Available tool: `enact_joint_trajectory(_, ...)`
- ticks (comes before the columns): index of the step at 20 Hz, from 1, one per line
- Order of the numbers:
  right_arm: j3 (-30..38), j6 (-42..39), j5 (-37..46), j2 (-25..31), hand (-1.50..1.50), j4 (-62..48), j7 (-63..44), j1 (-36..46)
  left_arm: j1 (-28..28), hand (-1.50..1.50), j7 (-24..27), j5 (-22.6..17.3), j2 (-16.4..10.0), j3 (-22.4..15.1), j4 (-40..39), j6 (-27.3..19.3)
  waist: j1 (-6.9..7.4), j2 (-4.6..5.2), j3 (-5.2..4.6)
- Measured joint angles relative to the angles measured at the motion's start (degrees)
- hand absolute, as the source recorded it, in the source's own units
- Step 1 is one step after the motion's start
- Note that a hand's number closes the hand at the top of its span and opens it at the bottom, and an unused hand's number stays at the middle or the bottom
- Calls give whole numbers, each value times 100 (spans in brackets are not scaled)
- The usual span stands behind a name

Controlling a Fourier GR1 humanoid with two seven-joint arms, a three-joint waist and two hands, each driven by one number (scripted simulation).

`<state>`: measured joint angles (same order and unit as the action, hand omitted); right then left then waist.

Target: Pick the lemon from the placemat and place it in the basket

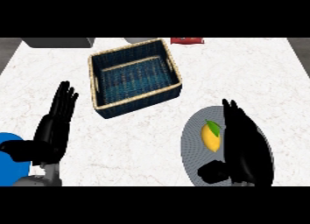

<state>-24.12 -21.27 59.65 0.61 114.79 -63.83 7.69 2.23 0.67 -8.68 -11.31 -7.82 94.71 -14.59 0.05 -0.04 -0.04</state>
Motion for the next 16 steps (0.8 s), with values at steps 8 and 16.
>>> enact_joint_trajectory(8,30,338,228,-17,-150,-743,197,124,-66,0,89,28,79,121,-78,160,10,5,2)
enact_joint_trajectory(16,239,561,373,-26,-150,-963,360,92,-36,0,-68,187,197,168,38,151,1,3,3)
